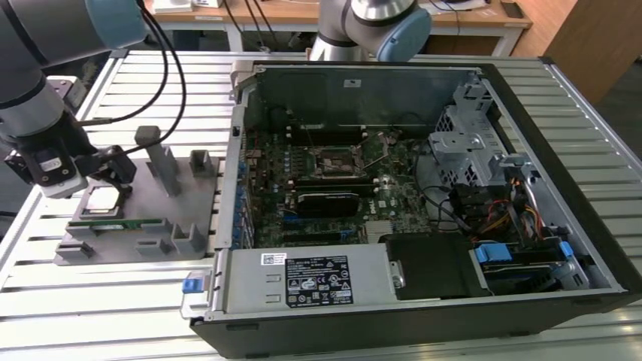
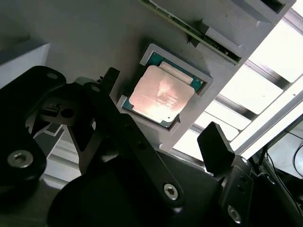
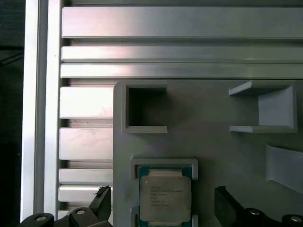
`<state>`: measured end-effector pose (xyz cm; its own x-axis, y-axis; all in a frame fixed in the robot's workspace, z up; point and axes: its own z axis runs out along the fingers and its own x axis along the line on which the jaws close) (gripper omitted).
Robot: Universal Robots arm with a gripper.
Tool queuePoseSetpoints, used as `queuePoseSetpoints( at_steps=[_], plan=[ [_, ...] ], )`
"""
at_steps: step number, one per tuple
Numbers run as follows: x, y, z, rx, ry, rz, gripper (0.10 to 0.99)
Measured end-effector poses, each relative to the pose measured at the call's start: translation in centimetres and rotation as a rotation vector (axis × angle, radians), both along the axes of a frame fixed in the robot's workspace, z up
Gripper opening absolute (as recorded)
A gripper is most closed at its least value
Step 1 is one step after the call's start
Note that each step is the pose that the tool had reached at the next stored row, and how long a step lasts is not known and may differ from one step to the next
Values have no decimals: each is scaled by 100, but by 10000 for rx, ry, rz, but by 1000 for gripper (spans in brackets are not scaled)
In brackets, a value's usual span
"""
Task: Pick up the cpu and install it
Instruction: 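Pick up the cpu and move it towards the insertion slot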
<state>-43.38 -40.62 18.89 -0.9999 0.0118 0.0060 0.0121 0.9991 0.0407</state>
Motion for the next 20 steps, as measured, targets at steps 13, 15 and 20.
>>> queuePoseSetpoints(
  at_steps=[13,15,20],
  plan=[
    [0,-9,-61,-6,0,-19,776],
    [1,-15,-63,-14,-2,-30,710],
    [6,-32,-65,-21,-1,-161,710]
  ],
)
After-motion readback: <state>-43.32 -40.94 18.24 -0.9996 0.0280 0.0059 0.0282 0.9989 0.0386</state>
